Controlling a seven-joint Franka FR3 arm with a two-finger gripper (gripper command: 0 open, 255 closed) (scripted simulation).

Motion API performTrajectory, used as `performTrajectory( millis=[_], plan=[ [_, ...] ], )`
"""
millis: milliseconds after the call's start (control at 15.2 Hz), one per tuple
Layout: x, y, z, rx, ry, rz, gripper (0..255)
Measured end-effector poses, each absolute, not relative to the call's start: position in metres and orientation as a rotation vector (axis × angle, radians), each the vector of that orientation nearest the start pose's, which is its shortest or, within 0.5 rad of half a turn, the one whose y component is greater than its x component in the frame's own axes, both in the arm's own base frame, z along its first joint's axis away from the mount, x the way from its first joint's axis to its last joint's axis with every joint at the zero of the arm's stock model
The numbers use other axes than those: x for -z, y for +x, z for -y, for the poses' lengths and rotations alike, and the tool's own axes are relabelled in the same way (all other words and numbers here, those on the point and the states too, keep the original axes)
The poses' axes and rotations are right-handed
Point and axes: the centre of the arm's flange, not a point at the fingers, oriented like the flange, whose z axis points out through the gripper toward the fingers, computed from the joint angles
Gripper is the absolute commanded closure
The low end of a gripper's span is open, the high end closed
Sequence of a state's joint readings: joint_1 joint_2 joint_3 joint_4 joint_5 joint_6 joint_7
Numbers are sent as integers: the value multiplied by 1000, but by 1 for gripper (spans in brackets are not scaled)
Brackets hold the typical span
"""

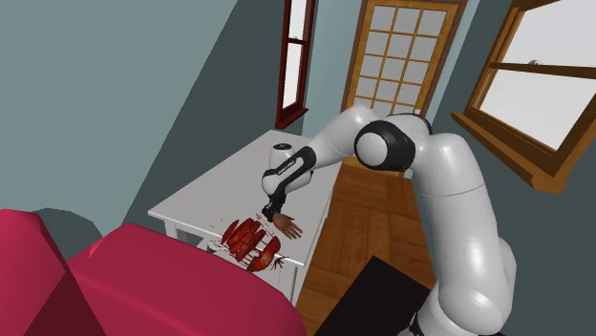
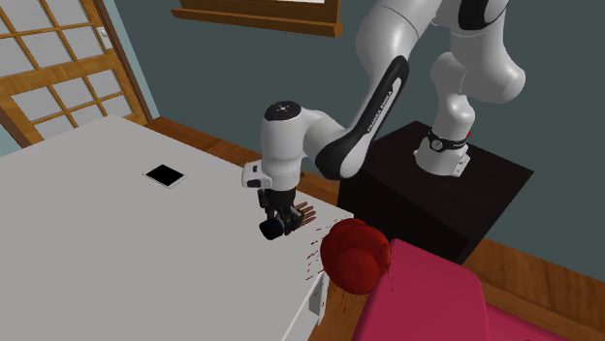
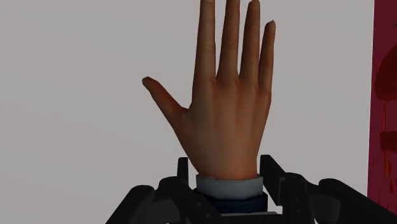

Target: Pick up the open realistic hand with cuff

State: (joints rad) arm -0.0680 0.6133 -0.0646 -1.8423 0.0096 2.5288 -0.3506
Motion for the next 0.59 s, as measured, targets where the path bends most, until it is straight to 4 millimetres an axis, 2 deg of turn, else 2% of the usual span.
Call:
performTrajectory(
  millis=[594],
  plan=[
    [-243,647,84,104,-3168,355,255]
  ],
)
